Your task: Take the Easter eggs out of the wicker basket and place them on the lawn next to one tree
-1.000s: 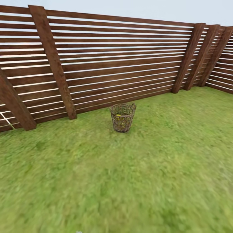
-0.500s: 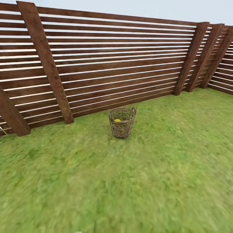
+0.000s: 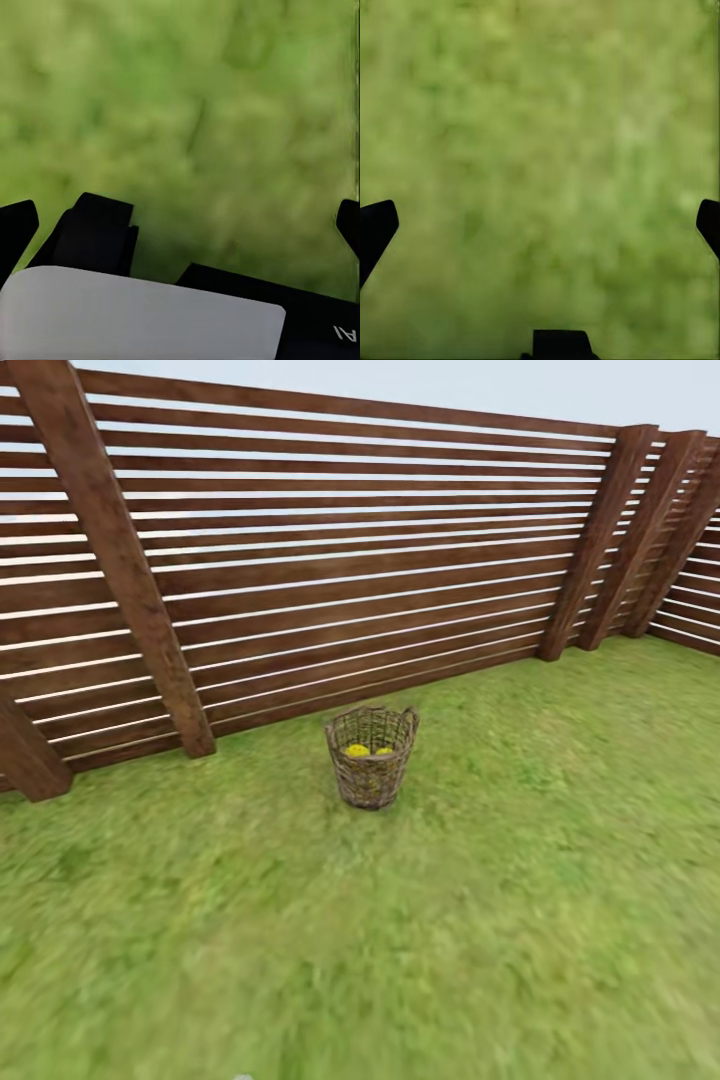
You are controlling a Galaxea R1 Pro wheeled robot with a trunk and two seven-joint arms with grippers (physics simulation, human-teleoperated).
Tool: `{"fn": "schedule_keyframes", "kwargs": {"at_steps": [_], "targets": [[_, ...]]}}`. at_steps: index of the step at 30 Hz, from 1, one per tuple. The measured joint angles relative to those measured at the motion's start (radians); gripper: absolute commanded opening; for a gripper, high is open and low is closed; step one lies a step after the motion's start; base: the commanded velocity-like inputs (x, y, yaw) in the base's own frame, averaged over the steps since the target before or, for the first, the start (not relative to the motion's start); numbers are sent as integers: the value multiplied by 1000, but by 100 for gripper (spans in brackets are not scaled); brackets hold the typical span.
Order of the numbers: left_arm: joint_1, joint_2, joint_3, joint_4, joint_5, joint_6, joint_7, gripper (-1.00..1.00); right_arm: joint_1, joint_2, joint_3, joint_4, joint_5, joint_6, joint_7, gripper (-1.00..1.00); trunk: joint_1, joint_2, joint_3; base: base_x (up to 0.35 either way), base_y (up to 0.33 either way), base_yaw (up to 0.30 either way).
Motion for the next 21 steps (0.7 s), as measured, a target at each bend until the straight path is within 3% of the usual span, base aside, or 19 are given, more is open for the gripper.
{"fn": "schedule_keyframes", "kwargs": {"at_steps": [21], "targets": [[0,0,0,0,1,0,0,100,0,0,0,0,0,0,0,100,0,0,0,339,-2,0]]}}
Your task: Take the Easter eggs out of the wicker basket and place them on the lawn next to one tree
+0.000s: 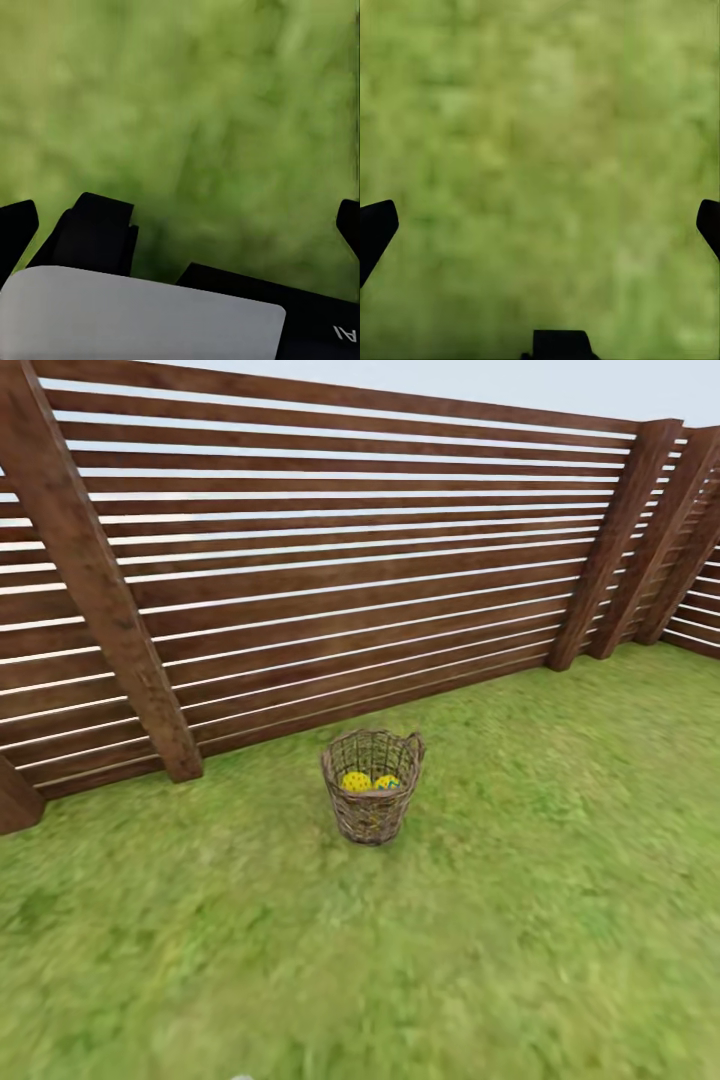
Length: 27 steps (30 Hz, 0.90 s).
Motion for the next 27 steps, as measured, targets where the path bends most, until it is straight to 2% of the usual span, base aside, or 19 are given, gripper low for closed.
{"fn": "schedule_keyframes", "kwargs": {"at_steps": [16,19,22,24,25,26,27], "targets": [[0,0,0,0,1,0,0,100,0,1,0,0,0,0,0,100,0,0,0,340,0,0],[0,0,0,0,1,0,0,100,0,0,0,0,0,0,0,100,0,0,0,174,0,0],[0,-3,0,-22,1,2,1,100,-16,1,-2,-65,1,30,-7,100,1,0,0,23,0,0],[-2,-1,10,-100,1,8,10,100,-59,3,-2,-178,2,180,-9,100,1,0,0,4,0,0],[-8,-3,66,-218,1,137,124,100,-76,4,-3,-359,0,521,-11,100,1,0,0,0,0,0],[-13,-4,69,-420,1,204,145,100,-164,4,-3,-552,-1,660,-10,100,1,0,0,0,0,0],[-17,-4,69,-631,-1,275,158,100,-229,3,-3,-614,-1,723,-10,100,1,0,0,0,0,0]]}}
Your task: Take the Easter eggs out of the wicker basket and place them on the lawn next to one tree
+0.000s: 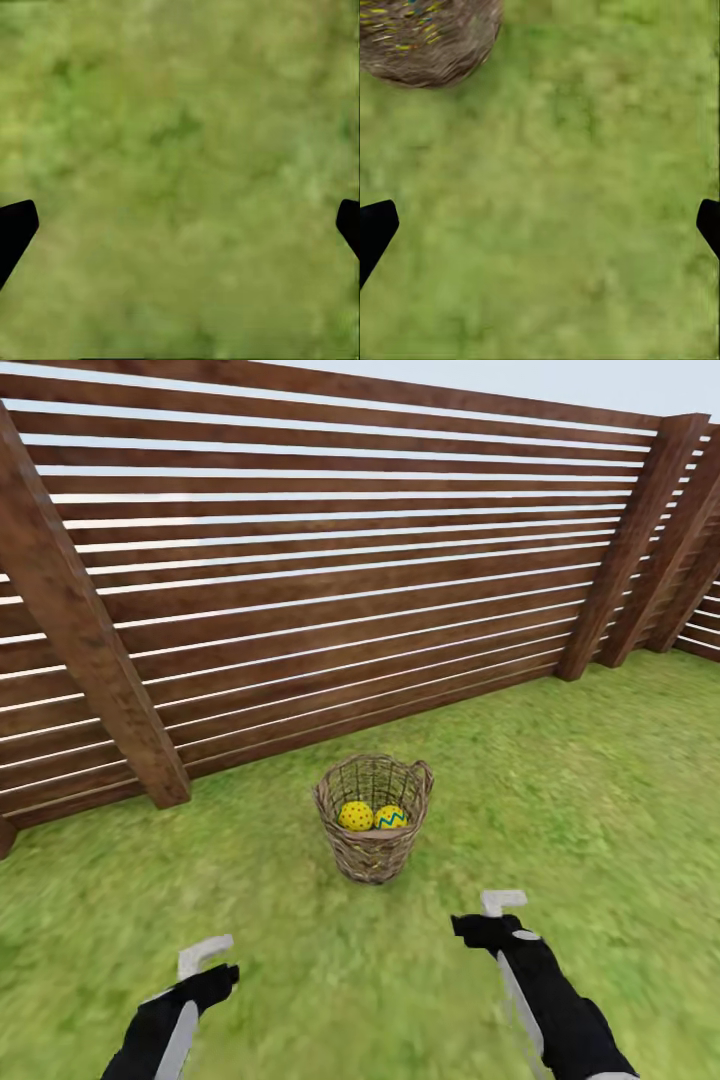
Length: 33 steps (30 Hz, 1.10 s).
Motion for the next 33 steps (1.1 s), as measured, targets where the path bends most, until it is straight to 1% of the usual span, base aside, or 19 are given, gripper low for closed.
{"fn": "schedule_keyframes", "kwargs": {"at_steps": [1,2,3,4,6,7,11,16,20,22,26,33], "targets": [[-2,0,0,-44,0,35,5,100,24,0,0,-20,-1,33,0,100,0,0,0,0,0,0],[-4,1,0,-129,-1,92,11,100,12,0,0,-48,0,96,1,100,0,0,0,0,0,0],[-8,1,2,-201,-1,134,14,100,-19,-1,0,-67,0,156,2,100,0,0,0,0,0,0],[-15,2,3,-245,0,162,16,100,-51,-1,0,-77,0,209,2,100,0,0,0,0,0,0],[-45,3,2,-278,1,192,17,100,-109,-1,0,-78,-2,287,3,100,0,0,0,0,0,0],[-65,4,1,-282,0,202,19,100,-128,-1,0,-71,-2,311,3,100,0,0,0,0,0,0],[-108,6,-1,-294,-4,220,21,100,-158,0,2,-35,5,344,2,100,0,0,0,0,0,0],[-118,6,0,-291,0,227,21,100,-170,-2,2,-36,5,351,5,100,0,0,0,86,-75,0],[-121,-4,-2,-284,3,229,19,100,-172,-4,-1,-43,5,352,6,100,0,0,0,249,-205,0],[-121,-6,-10,-284,3,230,18,100,-172,-3,-1,-43,5,353,5,100,0,0,0,271,-219,0],[-121,-8,-41,-285,3,230,19,100,-172,-4,-3,-42,5,355,4,100,0,0,0,278,-224,0],[-122,-10,-68,-285,4,231,19,100,-173,-6,-3,-42,5,355,3,100,0,0,0,280,-225,5]]}}
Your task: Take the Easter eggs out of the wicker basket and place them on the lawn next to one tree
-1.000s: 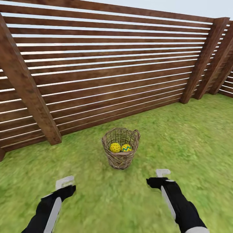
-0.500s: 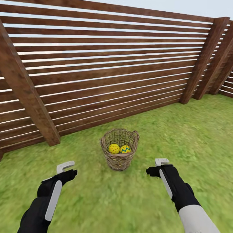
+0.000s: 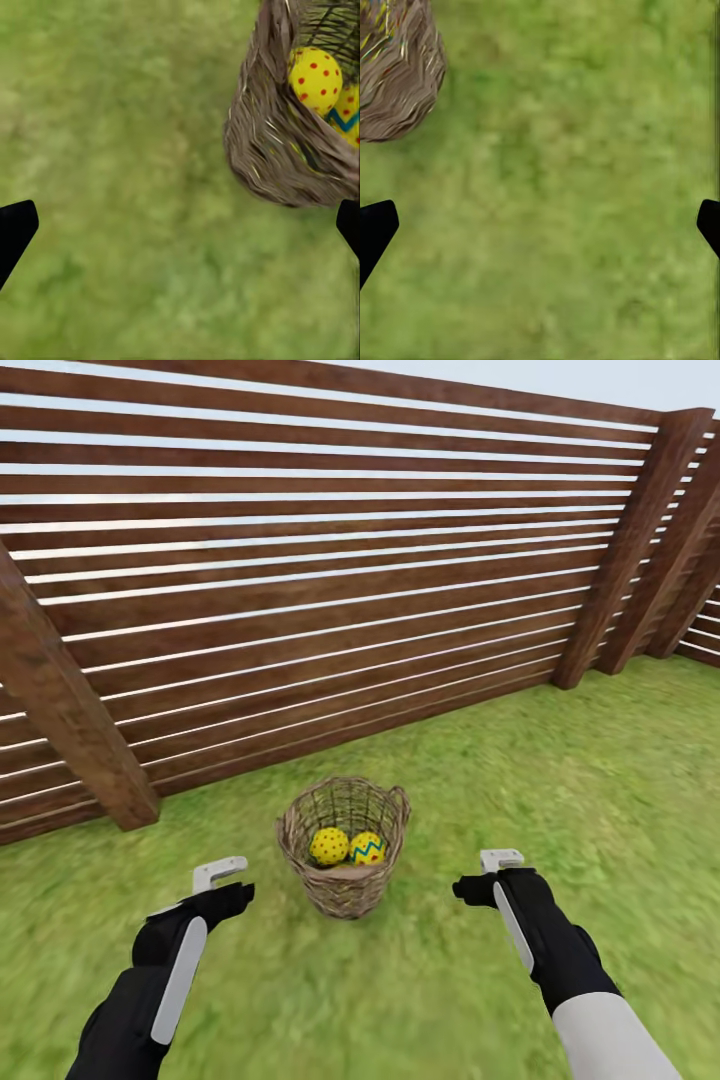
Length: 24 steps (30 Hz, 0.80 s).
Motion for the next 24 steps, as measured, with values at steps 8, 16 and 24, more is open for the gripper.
{"fn": "schedule_keyframes", "kwargs": {"at_steps": [8,16,24], "targets": [[0,0,-4,0,0,1,0,100,0,2,0,3,0,-2,0,100,0,0,0,281,-225,229],[0,1,-4,-2,0,9,0,100,0,2,0,3,0,-3,0,100,0,0,0,281,-225,288],[0,2,-4,-3,0,50,0,100,0,-2,-135,-23,0,-4,4,100,0,0,0,281,-224,242]]}}
